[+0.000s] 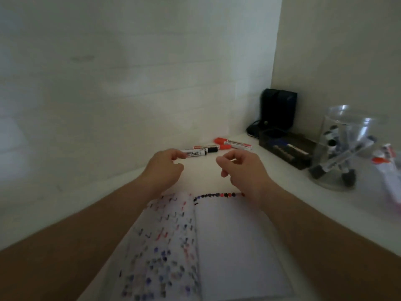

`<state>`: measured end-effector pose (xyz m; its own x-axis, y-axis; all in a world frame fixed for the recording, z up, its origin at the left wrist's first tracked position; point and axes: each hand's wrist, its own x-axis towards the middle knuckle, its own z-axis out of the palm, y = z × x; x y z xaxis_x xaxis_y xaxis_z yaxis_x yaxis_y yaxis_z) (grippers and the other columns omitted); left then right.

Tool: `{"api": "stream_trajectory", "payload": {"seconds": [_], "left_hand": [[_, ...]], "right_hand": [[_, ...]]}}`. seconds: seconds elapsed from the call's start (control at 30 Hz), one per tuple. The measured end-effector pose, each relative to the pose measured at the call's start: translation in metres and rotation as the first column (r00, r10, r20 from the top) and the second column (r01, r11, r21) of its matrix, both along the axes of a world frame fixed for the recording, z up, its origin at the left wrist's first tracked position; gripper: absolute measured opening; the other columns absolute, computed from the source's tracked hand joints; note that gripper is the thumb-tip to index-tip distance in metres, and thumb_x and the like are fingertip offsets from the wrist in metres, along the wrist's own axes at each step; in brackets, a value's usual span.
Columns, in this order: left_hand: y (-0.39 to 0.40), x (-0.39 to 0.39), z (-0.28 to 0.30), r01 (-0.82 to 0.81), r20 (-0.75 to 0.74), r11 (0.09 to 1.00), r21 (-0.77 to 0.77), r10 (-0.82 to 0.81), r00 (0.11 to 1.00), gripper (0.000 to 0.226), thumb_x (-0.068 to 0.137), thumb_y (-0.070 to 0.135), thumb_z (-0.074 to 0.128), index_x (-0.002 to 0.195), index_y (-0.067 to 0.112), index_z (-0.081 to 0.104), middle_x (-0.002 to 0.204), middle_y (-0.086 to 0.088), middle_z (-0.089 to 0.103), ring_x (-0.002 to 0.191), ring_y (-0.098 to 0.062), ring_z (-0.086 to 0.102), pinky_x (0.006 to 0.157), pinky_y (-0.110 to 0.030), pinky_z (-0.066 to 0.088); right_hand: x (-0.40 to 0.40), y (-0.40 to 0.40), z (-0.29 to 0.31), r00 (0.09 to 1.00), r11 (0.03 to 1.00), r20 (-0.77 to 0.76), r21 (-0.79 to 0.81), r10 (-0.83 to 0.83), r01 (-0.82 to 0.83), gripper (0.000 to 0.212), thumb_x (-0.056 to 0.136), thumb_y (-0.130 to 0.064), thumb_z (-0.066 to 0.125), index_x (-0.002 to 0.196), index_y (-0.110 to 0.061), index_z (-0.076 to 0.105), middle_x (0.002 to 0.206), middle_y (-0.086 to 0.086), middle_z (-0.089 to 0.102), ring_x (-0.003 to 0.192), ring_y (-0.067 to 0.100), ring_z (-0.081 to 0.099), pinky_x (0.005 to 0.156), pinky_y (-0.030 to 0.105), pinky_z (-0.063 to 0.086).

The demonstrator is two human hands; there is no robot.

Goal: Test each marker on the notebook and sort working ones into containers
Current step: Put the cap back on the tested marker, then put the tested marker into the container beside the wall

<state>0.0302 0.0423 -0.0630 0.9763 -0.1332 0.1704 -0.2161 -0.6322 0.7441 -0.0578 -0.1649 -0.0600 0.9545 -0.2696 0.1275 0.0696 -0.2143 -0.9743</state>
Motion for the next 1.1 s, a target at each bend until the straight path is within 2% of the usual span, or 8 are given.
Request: {"api": "stream_trajectory", "payload": {"seconds": [0.13,0.3,0.5,0.63,0.73,0.87,1.0,1.1], "left_hand": [[-0.003,0.047,-0.018,-0.063,0.212,0.934,0.353,-0.015,0.977,0.046,0.091,0.011,0.056,0.132,0.031,0.064,0.136,-0.009,0.054,0.121,-0.032,0.051,0.105,-0.040,0.044],[-0.010,0.069,-0.032,-0.188,0.269,0.828,0.528,0.048,0.962,0.032,0.099,0.035,0.053,0.127,0.021,0.053,0.131,-0.012,0.054,0.120,-0.036,0.047,0.099,-0.046,0.042],[-0.003,0.064,-0.012,0.017,0.014,0.751,0.660,-0.035,0.999,0.034,0.104,0.042,0.050,0.128,0.019,0.057,0.130,-0.015,0.053,0.115,-0.033,0.055,0.097,-0.041,0.047],[-0.005,0.010,0.017,0.174,0.078,0.894,0.412,-0.225,0.971,0.017,0.109,0.034,0.040,0.114,0.023,0.052,0.104,-0.002,0.065,0.088,-0.018,0.062,0.073,-0.035,0.049],[-0.015,-0.043,0.030,0.390,0.164,0.885,0.254,-0.437,0.884,0.013,0.109,0.039,0.037,0.118,0.037,0.045,0.083,0.006,0.065,0.064,-0.006,0.057,0.062,-0.027,0.047],[-0.019,-0.076,0.021,0.520,0.264,0.826,0.219,-0.563,0.783,0.030,0.110,0.039,0.033,0.137,0.047,0.045,0.094,0.014,0.068,0.082,-0.004,0.065,0.074,-0.023,0.049],[-0.018,-0.075,0.003,0.520,0.302,0.835,0.178,-0.550,0.779,0.038,0.109,0.028,0.041,0.145,0.041,0.045,0.087,0.026,0.063,0.072,0.009,0.059,0.070,-0.008,0.038],[-0.017,-0.070,-0.006,0.520,0.290,0.837,0.169,-0.547,0.785,0.040,0.108,0.031,0.043,0.147,0.039,0.049,0.085,0.024,0.065,0.069,0.003,0.059,0.069,-0.011,0.040]], "right_hand": [[0.011,-0.013,-0.019,0.997,0.997,0.030,0.018,-0.071,0.071,0.017,0.095,-0.034,0.075,0.086,-0.020,0.074,0.067,-0.001,0.072,0.056,0.015,0.051,0.051,0.030,0.045],[0.013,-0.016,-0.024,0.999,0.995,0.029,0.100,-0.015,0.012,0.017,0.095,-0.031,0.075,0.088,-0.015,0.074,0.066,0.002,0.068,0.057,0.018,0.046,0.049,0.031,0.040],[0.014,-0.018,-0.025,0.999,0.990,0.034,0.139,0.009,-0.013,0.019,0.096,-0.031,0.074,0.087,-0.014,0.074,0.066,0.004,0.068,0.057,0.019,0.044,0.049,0.029,0.039],[0.003,-0.014,-0.013,0.997,1.000,0.076,0.024,0.005,-0.007,0.020,0.095,-0.039,0.073,0.087,-0.021,0.077,0.064,-0.003,0.068,0.056,0.013,0.051,0.049,0.022,0.044],[-0.009,-0.005,0.000,0.985,0.993,0.127,-0.011,0.117,-0.116,0.017,0.092,-0.043,0.073,0.101,-0.028,0.076,0.068,-0.001,0.069,0.052,0.008,0.051,0.047,0.022,0.044],[-0.021,0.022,0.003,0.934,0.908,0.188,0.240,0.303,-0.343,0.016,0.103,-0.030,0.062,0.100,-0.021,0.075,0.066,0.007,0.058,0.056,0.014,0.050,0.046,0.024,0.038],[-0.020,0.038,-0.004,0.968,0.881,0.093,0.400,0.233,-0.251,0.041,0.107,-0.038,0.053,0.104,-0.002,0.071,0.059,0.005,0.046,0.048,0.012,0.039,0.042,0.023,0.027],[-0.019,0.038,-0.005,0.974,0.871,0.044,0.439,0.224,-0.221,0.035,0.108,-0.035,0.051,0.104,-0.010,0.075,0.061,0.003,0.050,0.049,0.011,0.043,0.042,0.024,0.030]]}}
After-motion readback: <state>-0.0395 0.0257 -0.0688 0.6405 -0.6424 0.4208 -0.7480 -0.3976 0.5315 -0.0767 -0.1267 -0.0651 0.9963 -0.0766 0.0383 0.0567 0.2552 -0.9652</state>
